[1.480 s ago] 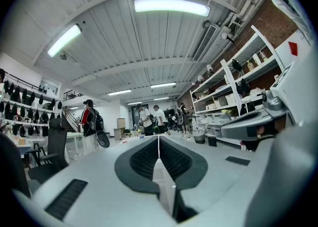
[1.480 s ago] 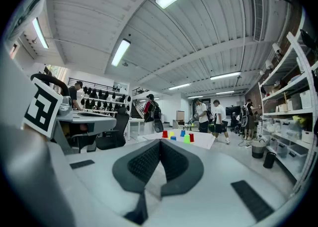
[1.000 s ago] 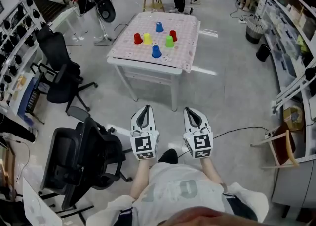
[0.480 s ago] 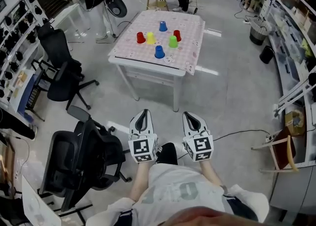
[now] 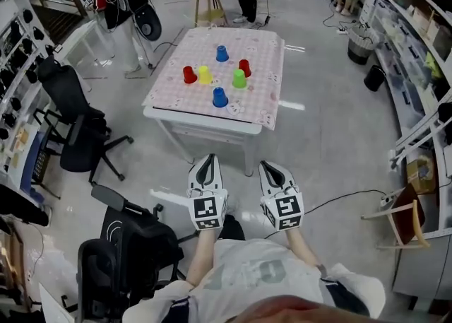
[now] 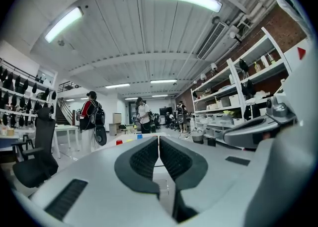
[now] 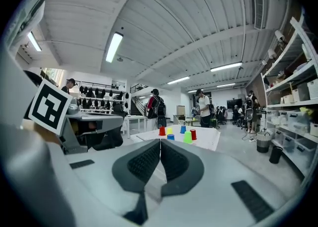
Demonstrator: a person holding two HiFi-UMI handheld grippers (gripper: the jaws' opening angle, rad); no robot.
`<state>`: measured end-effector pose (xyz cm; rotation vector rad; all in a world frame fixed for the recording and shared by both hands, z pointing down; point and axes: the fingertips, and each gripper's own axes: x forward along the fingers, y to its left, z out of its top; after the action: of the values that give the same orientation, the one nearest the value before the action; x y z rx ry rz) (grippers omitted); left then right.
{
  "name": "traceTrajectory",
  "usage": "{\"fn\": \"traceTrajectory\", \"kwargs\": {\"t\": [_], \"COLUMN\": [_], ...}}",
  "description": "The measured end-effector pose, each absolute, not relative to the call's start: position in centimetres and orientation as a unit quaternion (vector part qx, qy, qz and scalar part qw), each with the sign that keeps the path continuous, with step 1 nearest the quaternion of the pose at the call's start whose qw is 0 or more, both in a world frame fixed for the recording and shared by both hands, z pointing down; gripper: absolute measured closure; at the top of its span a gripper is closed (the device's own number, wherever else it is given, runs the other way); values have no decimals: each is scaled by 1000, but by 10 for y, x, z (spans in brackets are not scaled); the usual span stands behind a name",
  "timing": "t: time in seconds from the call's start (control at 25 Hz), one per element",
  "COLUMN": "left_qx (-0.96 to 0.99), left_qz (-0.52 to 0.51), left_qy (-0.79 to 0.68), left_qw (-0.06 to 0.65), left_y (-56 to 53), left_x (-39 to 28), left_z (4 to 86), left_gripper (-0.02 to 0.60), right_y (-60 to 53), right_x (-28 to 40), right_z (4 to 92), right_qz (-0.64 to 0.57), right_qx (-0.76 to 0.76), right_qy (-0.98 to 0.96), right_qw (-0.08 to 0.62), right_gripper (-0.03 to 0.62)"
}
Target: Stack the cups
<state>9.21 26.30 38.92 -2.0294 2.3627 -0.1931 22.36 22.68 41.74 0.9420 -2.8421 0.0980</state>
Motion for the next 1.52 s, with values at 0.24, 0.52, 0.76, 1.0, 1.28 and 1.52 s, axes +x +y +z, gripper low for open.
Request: {"fn": "traceTrajectory", "kwargs": {"t": [0.24, 0.52, 0.76, 1.0, 1.28, 1.52], "left_qx": [-662, -654, -651, -643, -651, -638], "left_qz": [-48, -31, -41, -44, -49, -50], "left_qy": [748, 756, 758, 764, 757, 768], "left_qw": [6, 0, -3, -31, -12, 2], "left_y": [197, 131, 89, 62, 20, -23], "left_x": [39, -62, -132, -162, -155, -151], "left_z": [376, 371, 375, 395, 390, 375], "left_gripper": [551, 551, 551, 551, 551, 551], "right_y": [163, 90, 39, 3, -49, -86], "right_x": [176, 93, 38, 29, 22, 20], "right_z": [404, 390, 383, 396, 392, 381], "right_qz": [37, 23, 19, 37, 25, 10], "right_qx": [338, 357, 369, 388, 383, 365], "right_qy": [-937, -931, -926, -917, -922, -930], "right_qw": [74, 77, 73, 91, 59, 42], "right_gripper": [565, 565, 565, 565, 565, 565]}}
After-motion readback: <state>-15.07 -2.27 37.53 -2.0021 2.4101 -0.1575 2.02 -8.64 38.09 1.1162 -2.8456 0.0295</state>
